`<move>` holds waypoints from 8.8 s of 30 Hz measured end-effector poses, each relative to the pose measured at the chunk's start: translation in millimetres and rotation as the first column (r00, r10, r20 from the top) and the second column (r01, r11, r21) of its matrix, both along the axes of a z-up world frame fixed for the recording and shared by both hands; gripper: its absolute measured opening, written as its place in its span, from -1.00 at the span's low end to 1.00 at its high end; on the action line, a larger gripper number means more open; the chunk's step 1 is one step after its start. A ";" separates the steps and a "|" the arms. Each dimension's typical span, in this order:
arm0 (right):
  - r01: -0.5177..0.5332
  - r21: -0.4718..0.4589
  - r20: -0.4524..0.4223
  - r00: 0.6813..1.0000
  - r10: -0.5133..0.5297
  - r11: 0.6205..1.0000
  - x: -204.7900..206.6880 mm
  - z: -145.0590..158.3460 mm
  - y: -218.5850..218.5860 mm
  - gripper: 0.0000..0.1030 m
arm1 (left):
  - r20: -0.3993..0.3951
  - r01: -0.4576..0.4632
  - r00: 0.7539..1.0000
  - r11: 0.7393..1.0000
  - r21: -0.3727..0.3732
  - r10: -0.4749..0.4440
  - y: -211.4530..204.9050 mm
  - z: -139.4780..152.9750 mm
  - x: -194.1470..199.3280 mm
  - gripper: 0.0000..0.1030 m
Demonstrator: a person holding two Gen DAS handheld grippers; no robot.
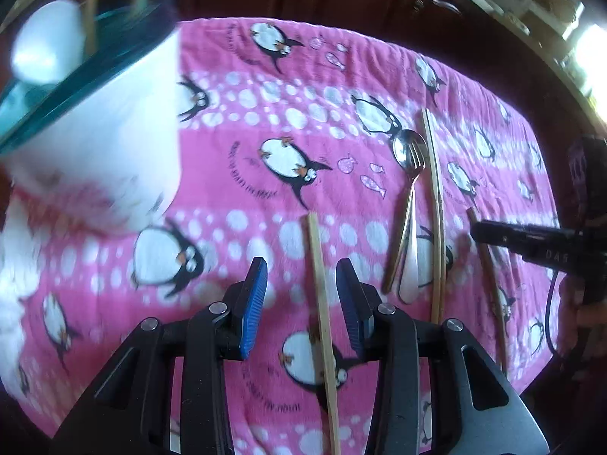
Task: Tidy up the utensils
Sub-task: 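Lift both held chopsticks and carry them above the white cup, then lower both chopsticks into the cup and open both tools, then move both open tools back down to the remaining utensils on the cloth, then close the left tool on a brown-handled fork while the right tool grasps a wooden chopstick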
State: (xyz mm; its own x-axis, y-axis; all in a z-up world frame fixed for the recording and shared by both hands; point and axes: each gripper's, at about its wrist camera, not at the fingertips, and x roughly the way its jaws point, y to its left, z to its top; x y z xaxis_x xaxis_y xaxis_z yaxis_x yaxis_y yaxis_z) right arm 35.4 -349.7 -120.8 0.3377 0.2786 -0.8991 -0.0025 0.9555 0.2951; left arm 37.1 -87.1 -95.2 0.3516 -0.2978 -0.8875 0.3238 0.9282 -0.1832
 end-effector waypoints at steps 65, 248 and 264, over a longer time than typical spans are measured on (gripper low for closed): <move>-0.151 0.081 0.445 0.890 0.100 0.985 -77.1 171.8 44.4 -0.85 | 0.129 -0.059 0.988 0.987 -0.150 0.079 46.9 71.6 -19.3 -0.92; 0.129 -0.096 0.150 0.982 -0.114 0.987 27.2 13.9 -17.3 -0.86 | 0.001 -0.037 0.999 0.991 -0.128 0.037 36.3 -2.6 -40.2 -0.45; 0.145 0.036 0.151 0.977 -0.148 0.989 57.4 17.3 -6.2 -0.85 | -0.024 -0.043 0.999 0.995 -0.093 0.041 24.4 -14.9 -50.1 -0.45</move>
